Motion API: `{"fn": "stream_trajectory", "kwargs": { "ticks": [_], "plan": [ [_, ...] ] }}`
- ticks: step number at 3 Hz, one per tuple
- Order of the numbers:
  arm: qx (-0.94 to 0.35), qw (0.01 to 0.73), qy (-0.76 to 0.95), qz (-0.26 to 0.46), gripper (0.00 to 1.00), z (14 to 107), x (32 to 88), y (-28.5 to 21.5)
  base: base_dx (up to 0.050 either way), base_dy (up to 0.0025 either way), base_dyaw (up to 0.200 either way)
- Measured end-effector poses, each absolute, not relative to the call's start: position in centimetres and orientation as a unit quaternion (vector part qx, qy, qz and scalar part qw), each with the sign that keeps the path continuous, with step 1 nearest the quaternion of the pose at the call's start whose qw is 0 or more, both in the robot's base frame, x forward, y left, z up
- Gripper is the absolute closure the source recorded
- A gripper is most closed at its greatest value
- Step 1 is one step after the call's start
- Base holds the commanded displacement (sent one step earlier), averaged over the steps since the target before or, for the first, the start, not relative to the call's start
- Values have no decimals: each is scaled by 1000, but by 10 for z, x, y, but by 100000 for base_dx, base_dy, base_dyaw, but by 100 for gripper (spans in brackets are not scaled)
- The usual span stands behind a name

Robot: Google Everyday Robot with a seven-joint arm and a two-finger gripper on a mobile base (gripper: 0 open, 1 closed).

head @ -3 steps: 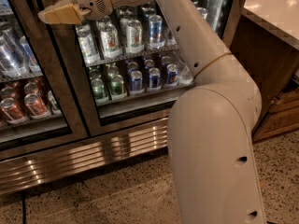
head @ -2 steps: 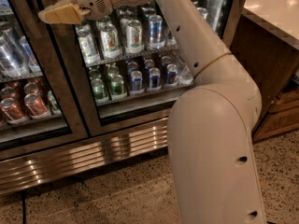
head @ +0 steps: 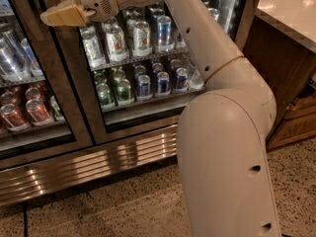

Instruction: Open right fridge door

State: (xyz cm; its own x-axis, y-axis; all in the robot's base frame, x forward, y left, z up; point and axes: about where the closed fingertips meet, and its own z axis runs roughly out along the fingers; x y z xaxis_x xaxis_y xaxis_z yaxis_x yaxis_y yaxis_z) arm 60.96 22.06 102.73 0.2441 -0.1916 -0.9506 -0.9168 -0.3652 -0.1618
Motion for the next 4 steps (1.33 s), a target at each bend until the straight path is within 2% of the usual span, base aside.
{"fn": "stream_trajectory", "kwargs": {
  "ticks": [1, 2, 3, 4],
  "plan": [
    [-685, 392, 405, 463, 100, 1027, 610, 221, 4947, 2, -32],
    [-685, 392, 405, 463, 100, 1027, 610, 221, -5000, 0, -4],
    [-685, 392, 405, 463, 100, 1027, 610, 221, 5003, -2, 54],
    [-685, 392, 405, 463, 100, 1027, 610, 221, 0, 0, 0]
  ]
}}
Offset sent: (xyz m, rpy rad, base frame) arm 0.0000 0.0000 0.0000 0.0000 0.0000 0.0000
